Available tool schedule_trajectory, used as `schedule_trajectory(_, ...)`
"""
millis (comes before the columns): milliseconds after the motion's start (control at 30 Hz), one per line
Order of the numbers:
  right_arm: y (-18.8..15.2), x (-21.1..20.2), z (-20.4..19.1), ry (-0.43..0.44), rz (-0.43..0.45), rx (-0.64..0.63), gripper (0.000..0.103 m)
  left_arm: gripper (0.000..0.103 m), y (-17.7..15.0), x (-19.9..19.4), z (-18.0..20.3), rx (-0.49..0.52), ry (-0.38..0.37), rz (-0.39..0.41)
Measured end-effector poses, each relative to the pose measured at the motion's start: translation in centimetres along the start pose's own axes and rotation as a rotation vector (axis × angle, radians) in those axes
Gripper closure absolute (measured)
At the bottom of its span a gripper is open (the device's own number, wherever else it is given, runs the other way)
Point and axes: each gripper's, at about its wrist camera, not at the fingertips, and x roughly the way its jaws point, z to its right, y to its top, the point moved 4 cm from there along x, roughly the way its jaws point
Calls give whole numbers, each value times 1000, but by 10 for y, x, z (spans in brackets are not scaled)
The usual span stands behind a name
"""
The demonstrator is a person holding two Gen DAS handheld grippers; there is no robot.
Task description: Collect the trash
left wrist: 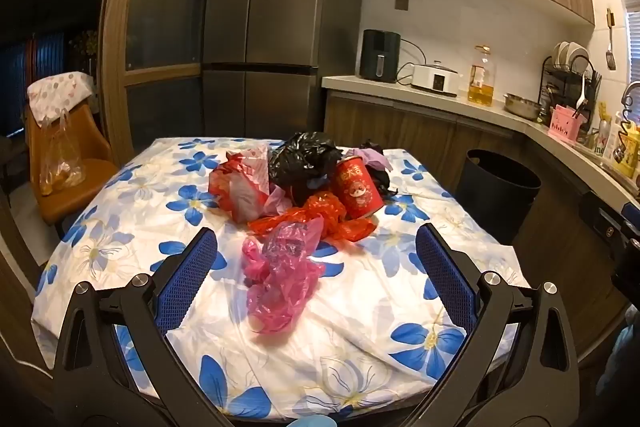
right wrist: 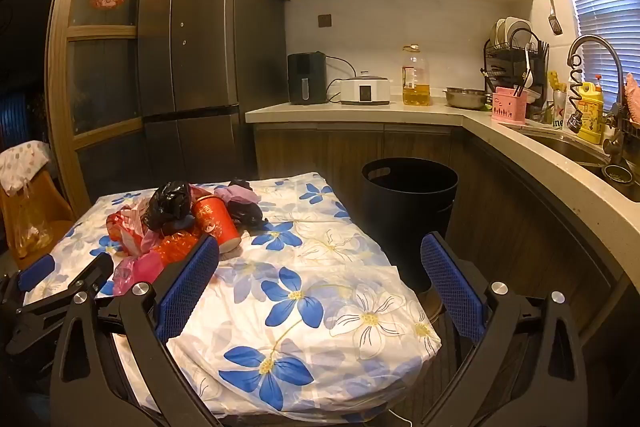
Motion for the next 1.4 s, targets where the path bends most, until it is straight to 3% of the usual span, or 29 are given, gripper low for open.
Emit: schedule_trajectory(1400, 1, -5, 3, -7, 11, 10, 5, 6, 0, 0, 3, 5, -5, 5)
